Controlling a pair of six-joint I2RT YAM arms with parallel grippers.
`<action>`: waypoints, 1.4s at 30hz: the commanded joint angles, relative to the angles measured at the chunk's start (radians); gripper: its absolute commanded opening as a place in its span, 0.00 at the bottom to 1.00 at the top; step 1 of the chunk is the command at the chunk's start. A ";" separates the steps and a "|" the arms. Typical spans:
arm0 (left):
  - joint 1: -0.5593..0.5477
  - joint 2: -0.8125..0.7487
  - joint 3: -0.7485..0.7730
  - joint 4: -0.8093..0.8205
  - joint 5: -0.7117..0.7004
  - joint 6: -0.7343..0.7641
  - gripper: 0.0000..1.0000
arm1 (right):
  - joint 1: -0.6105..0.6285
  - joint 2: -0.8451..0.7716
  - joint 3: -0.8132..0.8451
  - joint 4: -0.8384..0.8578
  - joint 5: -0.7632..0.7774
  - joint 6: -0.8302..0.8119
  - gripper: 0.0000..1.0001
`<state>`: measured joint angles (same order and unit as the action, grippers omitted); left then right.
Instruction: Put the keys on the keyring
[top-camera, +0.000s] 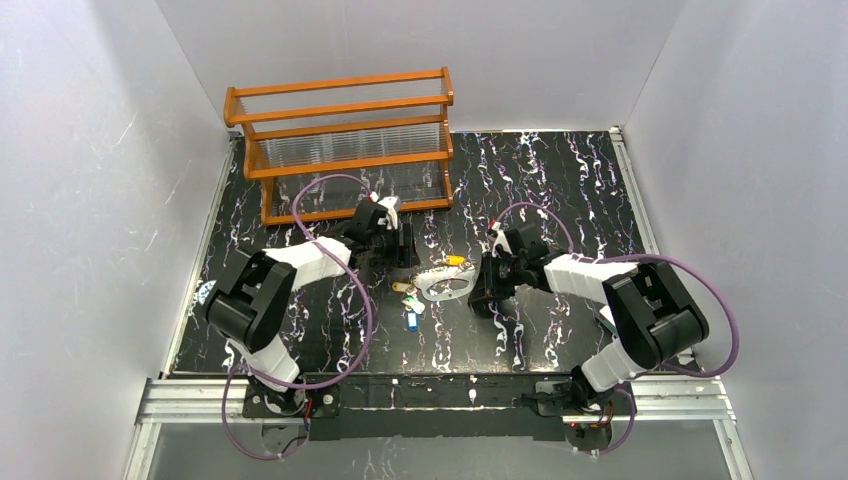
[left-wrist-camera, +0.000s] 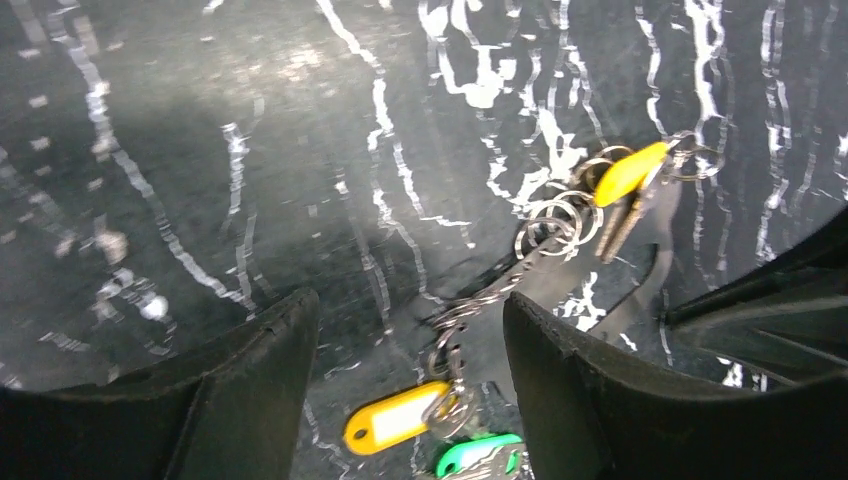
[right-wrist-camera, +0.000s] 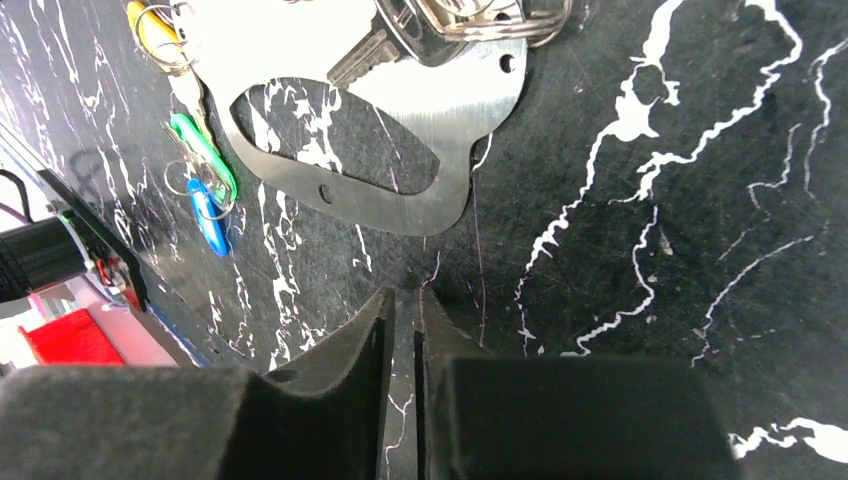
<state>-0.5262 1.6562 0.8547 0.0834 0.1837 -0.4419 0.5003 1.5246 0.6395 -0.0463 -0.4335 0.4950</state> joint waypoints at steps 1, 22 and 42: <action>-0.007 0.047 0.023 0.046 0.149 0.011 0.65 | 0.006 0.042 0.000 0.038 -0.011 0.016 0.19; -0.041 -0.166 -0.236 0.163 0.128 -0.081 0.52 | 0.004 0.175 0.274 -0.141 0.151 -0.100 0.11; 0.202 -0.236 -0.242 0.223 0.283 -0.310 0.65 | 0.065 0.111 0.346 -0.157 0.155 -0.139 0.55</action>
<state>-0.3664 1.4605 0.6559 0.2382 0.3878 -0.6724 0.5339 1.6058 0.9112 -0.2111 -0.2890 0.3592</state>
